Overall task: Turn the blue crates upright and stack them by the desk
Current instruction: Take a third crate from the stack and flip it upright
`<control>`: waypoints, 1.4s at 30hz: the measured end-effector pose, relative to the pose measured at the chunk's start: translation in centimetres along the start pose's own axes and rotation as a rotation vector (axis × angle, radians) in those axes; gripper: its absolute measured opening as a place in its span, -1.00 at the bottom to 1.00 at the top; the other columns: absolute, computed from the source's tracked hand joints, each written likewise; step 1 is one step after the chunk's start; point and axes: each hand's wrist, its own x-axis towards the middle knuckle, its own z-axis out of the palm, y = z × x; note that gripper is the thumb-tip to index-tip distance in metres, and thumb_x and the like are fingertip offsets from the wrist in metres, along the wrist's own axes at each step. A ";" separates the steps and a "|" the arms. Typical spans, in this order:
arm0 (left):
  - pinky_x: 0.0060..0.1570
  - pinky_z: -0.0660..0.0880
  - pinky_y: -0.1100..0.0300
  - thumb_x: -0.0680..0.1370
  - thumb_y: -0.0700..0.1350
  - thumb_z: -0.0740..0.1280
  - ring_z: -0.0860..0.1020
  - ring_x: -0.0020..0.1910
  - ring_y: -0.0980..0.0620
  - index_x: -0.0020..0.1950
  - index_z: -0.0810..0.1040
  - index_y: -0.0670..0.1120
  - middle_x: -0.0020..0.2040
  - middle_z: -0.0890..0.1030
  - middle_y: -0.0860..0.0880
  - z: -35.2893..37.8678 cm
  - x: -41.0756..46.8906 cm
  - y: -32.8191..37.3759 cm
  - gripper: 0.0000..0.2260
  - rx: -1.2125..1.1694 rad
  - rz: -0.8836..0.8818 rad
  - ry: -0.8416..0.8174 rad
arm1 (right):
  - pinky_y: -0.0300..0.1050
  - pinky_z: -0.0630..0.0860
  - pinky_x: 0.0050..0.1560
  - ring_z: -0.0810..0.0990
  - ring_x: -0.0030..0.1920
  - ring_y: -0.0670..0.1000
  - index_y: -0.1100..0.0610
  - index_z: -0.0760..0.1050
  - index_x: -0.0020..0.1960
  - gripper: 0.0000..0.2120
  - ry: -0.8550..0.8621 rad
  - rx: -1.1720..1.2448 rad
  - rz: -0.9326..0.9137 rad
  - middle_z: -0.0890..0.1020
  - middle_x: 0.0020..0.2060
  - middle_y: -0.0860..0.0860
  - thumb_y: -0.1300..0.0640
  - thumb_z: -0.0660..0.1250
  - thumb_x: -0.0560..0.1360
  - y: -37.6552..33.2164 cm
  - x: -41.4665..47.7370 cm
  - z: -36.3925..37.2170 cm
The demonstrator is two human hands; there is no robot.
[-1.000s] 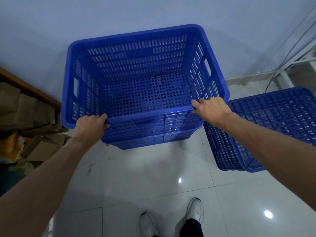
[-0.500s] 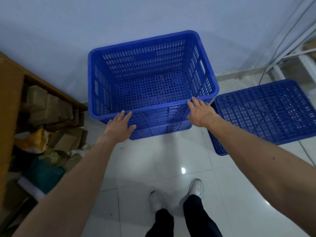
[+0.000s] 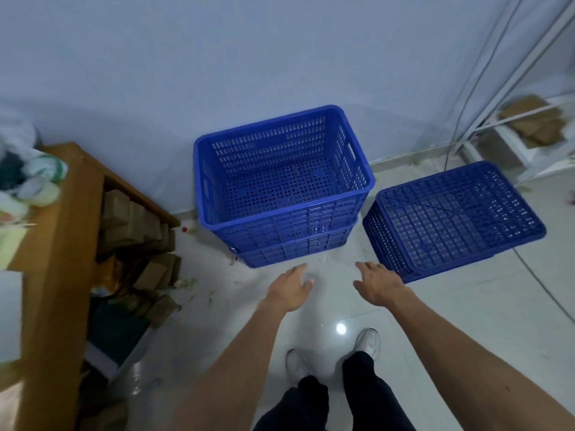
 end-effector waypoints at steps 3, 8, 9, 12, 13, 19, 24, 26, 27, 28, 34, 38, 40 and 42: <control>0.43 0.25 0.03 0.66 0.13 0.11 0.34 0.46 -0.14 0.60 0.16 0.02 0.52 0.34 -0.12 1.3 -0.8 1.5 -0.48 -0.079 -0.042 -0.020 | 0.12 0.35 0.36 0.32 0.43 0.18 0.12 0.10 0.56 -0.44 0.018 0.065 0.023 0.32 0.47 0.12 -0.08 0.08 0.64 0.6 -2.3 0.6; 0.41 0.27 0.01 0.66 0.13 0.10 0.38 0.44 -0.15 0.57 0.22 0.01 0.47 0.41 -0.14 2.9 -0.2 4.8 -0.51 -0.022 0.008 -0.051 | 0.10 0.35 0.37 0.36 0.39 0.19 0.13 0.13 0.55 -0.46 0.041 0.161 0.080 0.34 0.45 0.14 -0.06 0.07 0.64 3.4 -4.7 2.0; 0.40 0.28 0.01 0.66 0.13 0.10 0.38 0.43 -0.15 0.56 0.23 0.01 0.46 0.42 -0.14 3.3 0.1 5.8 -0.52 -0.012 0.025 -0.056 | 0.10 0.35 0.37 0.36 0.40 0.19 0.13 0.14 0.55 -0.46 0.036 0.185 0.098 0.34 0.45 0.14 -0.06 0.06 0.64 4.3 -5.1 2.3; 0.39 0.32 -0.01 0.66 0.12 0.09 0.41 0.42 -0.13 0.54 0.27 0.00 0.44 0.45 -0.13 4.5 1.3 8.9 -0.53 0.018 0.079 -0.070 | 0.09 0.35 0.37 0.34 0.41 0.18 0.14 0.15 0.54 -0.48 0.023 0.245 0.149 0.34 0.46 0.14 -0.04 0.05 0.64 7.3 -6.0 3.0; 0.38 0.32 0.00 0.66 0.12 0.09 0.41 0.41 -0.12 0.54 0.28 0.00 0.44 0.45 -0.11 4.9 1.9 10.2 -0.54 0.037 0.097 -0.079 | 0.09 0.35 0.36 0.35 0.40 0.18 0.14 0.16 0.54 -0.48 0.024 0.265 0.168 0.34 0.45 0.14 -0.03 0.05 0.64 8.6 -6.2 3.1; 0.40 0.33 -0.04 0.66 0.13 0.09 0.41 0.42 -0.09 0.53 0.29 -0.02 0.45 0.43 -0.10 6.4 5.3 18.5 -0.53 0.128 0.166 -0.129 | 0.09 0.38 0.29 0.40 0.35 0.18 0.14 0.12 0.53 -0.48 0.052 0.438 0.277 0.38 0.41 0.14 0.03 0.07 0.61 16.6 -7.1 3.4; 0.40 0.33 0.00 0.67 0.09 0.11 0.40 0.42 -0.08 0.54 0.27 -0.03 0.46 0.41 -0.08 6.7 8.0 24.9 -0.54 0.177 0.205 -0.154 | 0.07 0.36 0.33 0.36 0.40 0.16 0.14 0.06 0.57 -0.42 0.033 0.554 0.368 0.34 0.44 0.13 0.03 0.10 0.59 22.6 -7.9 3.4; 0.37 0.35 0.03 0.67 0.07 0.12 0.41 0.41 -0.10 0.54 0.26 -0.01 0.45 0.43 -0.10 6.6 9.3 27.2 -0.56 0.204 0.220 -0.162 | 0.07 0.36 0.33 0.35 0.40 0.16 0.14 0.06 0.57 -0.42 0.031 0.578 0.394 0.33 0.45 0.14 0.04 0.09 0.60 24.8 -8.0 3.1; 0.36 0.35 0.03 0.67 0.06 0.12 0.42 0.40 -0.11 0.53 0.26 -0.01 0.44 0.44 -0.11 6.6 9.9 28.1 -0.57 0.216 0.232 -0.166 | 0.07 0.36 0.33 0.35 0.40 0.16 0.14 0.06 0.57 -0.43 0.032 0.588 0.404 0.33 0.45 0.14 0.05 0.08 0.60 25.6 -8.0 2.9; 0.34 0.35 0.05 0.67 0.05 0.12 0.42 0.39 -0.11 0.53 0.26 -0.01 0.44 0.45 -0.12 6.5 10.5 29.3 -0.57 0.231 0.243 -0.172 | 0.07 0.36 0.33 0.36 0.40 0.16 0.14 0.05 0.57 -0.43 0.037 0.595 0.416 0.33 0.45 0.14 0.05 0.08 0.60 26.5 -7.9 2.6; 0.27 0.40 0.02 0.66 0.10 0.12 0.47 0.33 -0.13 0.49 0.33 -0.04 0.39 0.50 -0.12 6.0 15.7 35.3 -0.56 0.304 0.300 -0.201 | 0.07 0.37 0.31 0.36 0.39 0.17 0.15 0.07 0.56 -0.46 0.057 0.649 0.493 0.34 0.44 0.15 0.08 0.07 0.61 31.0 -6.4 0.9; 0.24 0.41 0.03 0.66 0.14 0.10 0.49 0.32 -0.12 0.50 0.33 -0.07 0.38 0.51 -0.11 5.5 20.5 38.4 -0.53 0.421 0.346 -0.266 | 0.05 0.38 0.28 0.40 0.36 0.16 0.14 0.13 0.53 -0.48 0.048 0.703 0.561 0.38 0.40 0.14 0.05 0.09 0.61 33.6 -4.1 0.2; 0.25 0.39 0.03 0.67 0.14 0.08 0.48 0.32 -0.14 0.49 0.32 -0.08 0.38 0.50 -0.12 5.1 24.0 40.2 -0.53 0.487 0.379 -0.319 | 0.04 0.39 0.27 0.40 0.35 0.16 0.14 0.11 0.54 -0.47 0.026 0.758 0.602 0.39 0.40 0.14 0.04 0.09 0.62 34.9 -2.4 -0.1; 0.26 0.39 0.03 0.67 0.13 0.08 0.47 0.32 -0.15 0.49 0.32 -0.09 0.38 0.50 -0.13 4.8 27.7 41.5 -0.53 0.523 0.416 -0.346 | 0.03 0.39 0.27 0.41 0.35 0.17 0.14 0.10 0.55 -0.47 -0.011 0.796 0.653 0.39 0.40 0.14 0.03 0.08 0.62 36.0 -0.9 -0.4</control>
